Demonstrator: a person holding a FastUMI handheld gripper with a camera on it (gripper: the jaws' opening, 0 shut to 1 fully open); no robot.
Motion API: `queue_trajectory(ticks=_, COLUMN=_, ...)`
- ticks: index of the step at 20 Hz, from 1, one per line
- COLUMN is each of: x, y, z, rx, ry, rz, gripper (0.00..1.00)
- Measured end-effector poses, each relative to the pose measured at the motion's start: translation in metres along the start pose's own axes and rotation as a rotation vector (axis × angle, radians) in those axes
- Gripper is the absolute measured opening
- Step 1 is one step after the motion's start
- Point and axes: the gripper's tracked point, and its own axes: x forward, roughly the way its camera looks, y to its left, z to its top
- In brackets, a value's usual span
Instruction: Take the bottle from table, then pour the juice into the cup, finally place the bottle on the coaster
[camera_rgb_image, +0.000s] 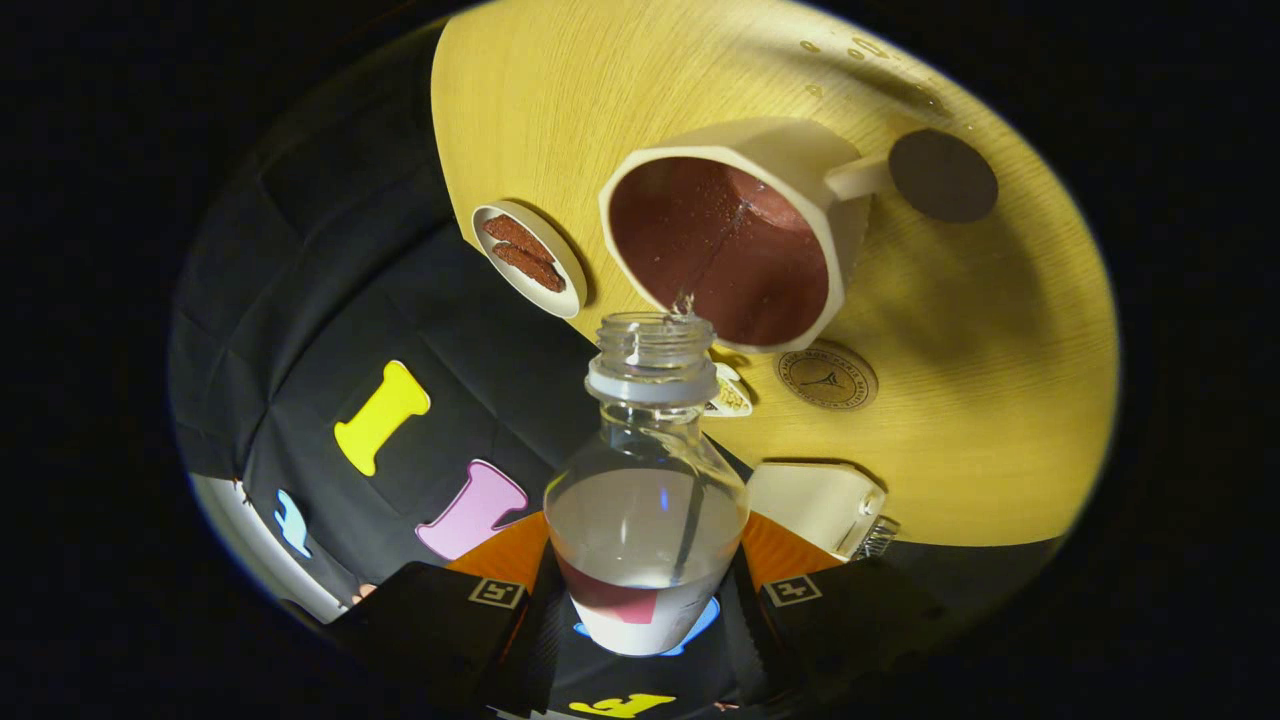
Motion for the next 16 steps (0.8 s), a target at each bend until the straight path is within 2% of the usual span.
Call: queue_trajectory(ticks=16, x=0.0034, y=0.0055, z=0.0005, rx=0.098, ry=0.000, rz=0.009, gripper=0.71)
